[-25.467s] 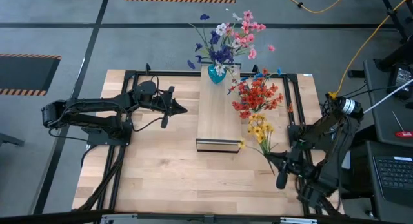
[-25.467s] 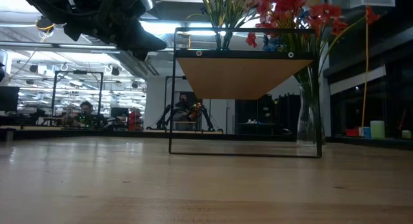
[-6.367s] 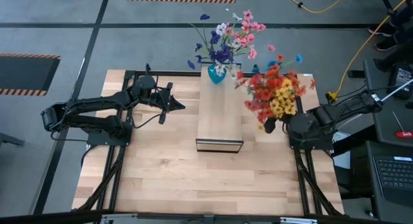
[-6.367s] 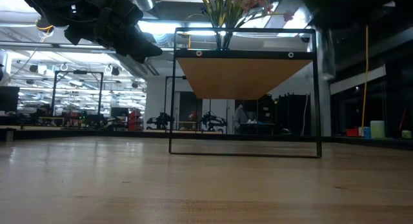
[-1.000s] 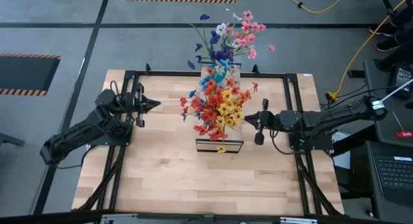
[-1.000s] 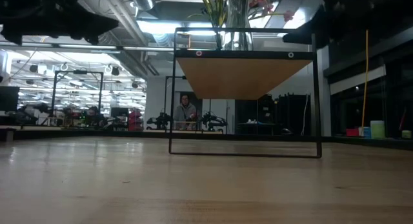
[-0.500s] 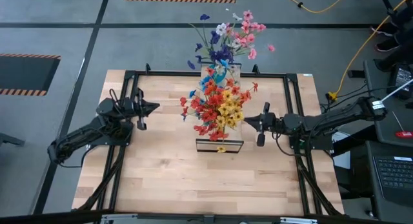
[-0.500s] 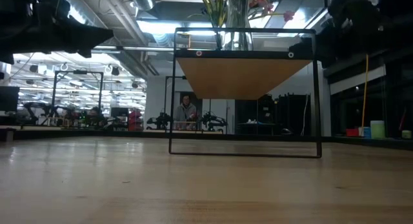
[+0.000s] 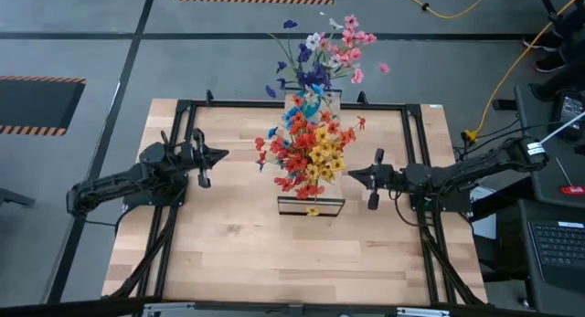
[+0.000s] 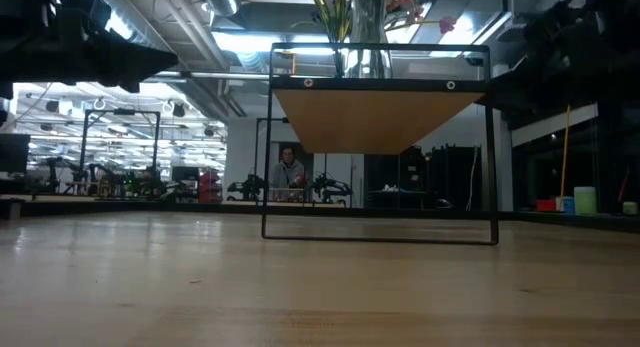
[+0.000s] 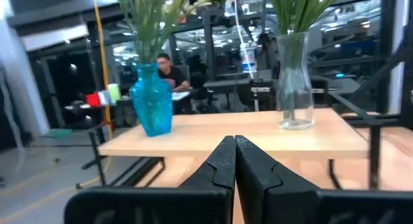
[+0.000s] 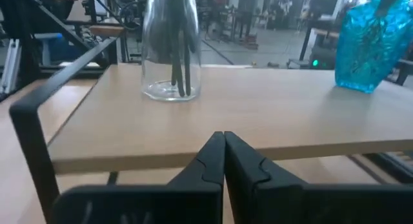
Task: Pick and place flowers into a vace then onto a shelf
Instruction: Return to Home Position
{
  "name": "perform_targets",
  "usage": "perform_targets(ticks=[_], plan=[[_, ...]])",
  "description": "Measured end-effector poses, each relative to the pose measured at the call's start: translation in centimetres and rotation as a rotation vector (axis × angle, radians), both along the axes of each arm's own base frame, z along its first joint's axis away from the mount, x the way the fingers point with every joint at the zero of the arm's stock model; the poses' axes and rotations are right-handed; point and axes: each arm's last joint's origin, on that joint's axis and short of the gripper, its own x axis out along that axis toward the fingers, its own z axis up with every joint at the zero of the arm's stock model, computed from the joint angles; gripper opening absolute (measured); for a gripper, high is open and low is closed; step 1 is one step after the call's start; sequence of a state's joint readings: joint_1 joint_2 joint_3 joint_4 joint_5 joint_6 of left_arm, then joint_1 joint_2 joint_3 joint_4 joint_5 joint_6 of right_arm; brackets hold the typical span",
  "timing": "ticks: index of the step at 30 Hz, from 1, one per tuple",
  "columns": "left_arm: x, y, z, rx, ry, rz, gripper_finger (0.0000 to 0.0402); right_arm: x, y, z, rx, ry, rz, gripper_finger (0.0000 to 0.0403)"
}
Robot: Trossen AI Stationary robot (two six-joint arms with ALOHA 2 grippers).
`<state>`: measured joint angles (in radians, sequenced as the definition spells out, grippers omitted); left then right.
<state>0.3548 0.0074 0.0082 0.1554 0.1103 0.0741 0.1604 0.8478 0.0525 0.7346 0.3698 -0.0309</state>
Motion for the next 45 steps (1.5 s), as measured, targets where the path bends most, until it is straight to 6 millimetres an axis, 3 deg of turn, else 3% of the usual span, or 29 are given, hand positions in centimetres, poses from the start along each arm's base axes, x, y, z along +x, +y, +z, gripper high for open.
perform_targets(ticks=[5,14,18,32,36,45], plan=[[0.0,0.0,0.0,0.004,0.003,0.058,0.0001,-0.6,-0.1,-0.5,-0.025,-0.041,0.026,0.0009],[-0.1,0.2,0.1,-0.013,-0.010,0.141,0.0001,-0.8,-1.3,-1.1,-0.072,0.044,0.058,0.0008],[-0.1,0.3,0.0,-0.029,-0.014,0.186,0.0001,-0.9,-1.6,-0.8,-0.078,0.023,0.196,0.0003],[-0.1,0.3,0.0,-0.053,-0.019,0.182,0.0001,-3.0,-2.2,0.4,-0.066,-0.044,0.175,0.0004],[-0.1,0.3,0.0,-0.079,-0.027,0.173,0.0001,-3.6,-2.2,1.3,-0.149,-0.121,0.165,0.0004],[-0.1,0.3,0.0,-0.081,-0.028,0.171,0.0001,-3.8,-2.2,0.8,0.007,-0.089,0.163,0.0005]])
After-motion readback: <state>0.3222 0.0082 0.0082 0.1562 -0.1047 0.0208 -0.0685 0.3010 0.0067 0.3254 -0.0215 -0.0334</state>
